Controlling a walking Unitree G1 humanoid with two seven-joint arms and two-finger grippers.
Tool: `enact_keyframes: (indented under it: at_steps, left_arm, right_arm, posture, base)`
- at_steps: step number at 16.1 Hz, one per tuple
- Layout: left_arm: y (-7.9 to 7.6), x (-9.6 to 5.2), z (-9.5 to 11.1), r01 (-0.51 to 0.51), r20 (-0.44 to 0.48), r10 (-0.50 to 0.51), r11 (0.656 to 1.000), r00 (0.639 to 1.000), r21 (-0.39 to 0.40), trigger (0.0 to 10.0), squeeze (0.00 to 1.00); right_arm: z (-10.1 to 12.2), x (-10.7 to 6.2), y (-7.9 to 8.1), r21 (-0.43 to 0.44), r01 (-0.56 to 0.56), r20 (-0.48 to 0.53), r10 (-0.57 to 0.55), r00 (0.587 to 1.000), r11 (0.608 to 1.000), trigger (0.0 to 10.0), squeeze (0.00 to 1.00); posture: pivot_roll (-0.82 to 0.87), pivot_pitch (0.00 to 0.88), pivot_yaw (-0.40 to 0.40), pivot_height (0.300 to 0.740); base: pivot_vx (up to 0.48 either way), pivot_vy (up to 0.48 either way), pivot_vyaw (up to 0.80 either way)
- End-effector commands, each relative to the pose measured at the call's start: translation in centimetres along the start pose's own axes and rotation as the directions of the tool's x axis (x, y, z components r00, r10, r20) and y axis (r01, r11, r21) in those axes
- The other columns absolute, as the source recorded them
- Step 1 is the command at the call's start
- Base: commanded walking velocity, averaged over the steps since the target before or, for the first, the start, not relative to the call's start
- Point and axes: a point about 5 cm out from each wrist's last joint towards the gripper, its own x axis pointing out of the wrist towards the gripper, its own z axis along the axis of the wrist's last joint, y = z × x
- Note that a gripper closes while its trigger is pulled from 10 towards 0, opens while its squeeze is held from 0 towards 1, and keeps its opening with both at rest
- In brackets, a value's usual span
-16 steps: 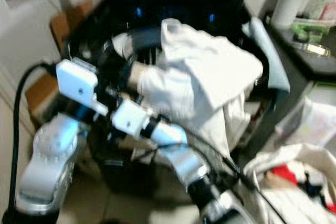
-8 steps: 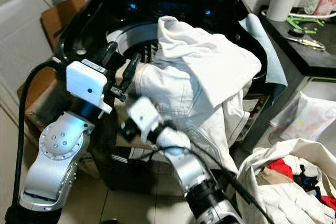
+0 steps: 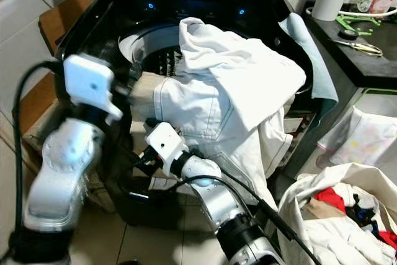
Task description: Clothes washing
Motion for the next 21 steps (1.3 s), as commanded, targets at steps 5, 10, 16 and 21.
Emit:
enact_keyframes:
  at_steps: [5,10,16,21]
  left_arm:
    - [3.3,1.6,-3.4,-0.058,-0.089,0.063,0.997,0.994,0.059,10.0,0.0]
    - [6.3,0.8,-7.3,-0.105,-0.197,0.132,0.984,0.971,0.142,10.0,0.0]
    - [8.4,1.8,-3.4,-0.288,0.012,0.29,0.954,0.957,-0.086,10.0,0.0]
    - [11.3,1.5,-3.9,-0.462,-0.055,0.467,0.837,0.882,-0.294,10.0,0.0]
  right_arm:
    - [0.4,-0.6,0.3,-0.033,-0.014,0.013,0.014,1.0,0.999,10.0,0.0]
    - [0.1,-1.6,0.7,-0.029,-0.016,0.003,0.016,1.0,0.999,10.0,0.0]
    - [-0.1,-2.2,0.7,-0.029,-0.01,-0.012,0.009,1.0,1.0,10.0,0.0]
    - [-0.8,-3.0,-0.1,-0.041,0.011,-0.041,-0.013,0.999,0.999,10.0,0.0]
  posture:
    - [0.08,0.0,0.01,0.74]
    - [0.06,0.0,0.023,0.74]
    - [0.06,0.0,0.006,0.74]
    - [0.06,0.0,-0.001,0.74]
  base:
    - [0.0,0.0,0.0]
    - [0.0,0.0,0.0]
    - [0.0,0.0,0.0]
    - [0.0,0.0,0.0]
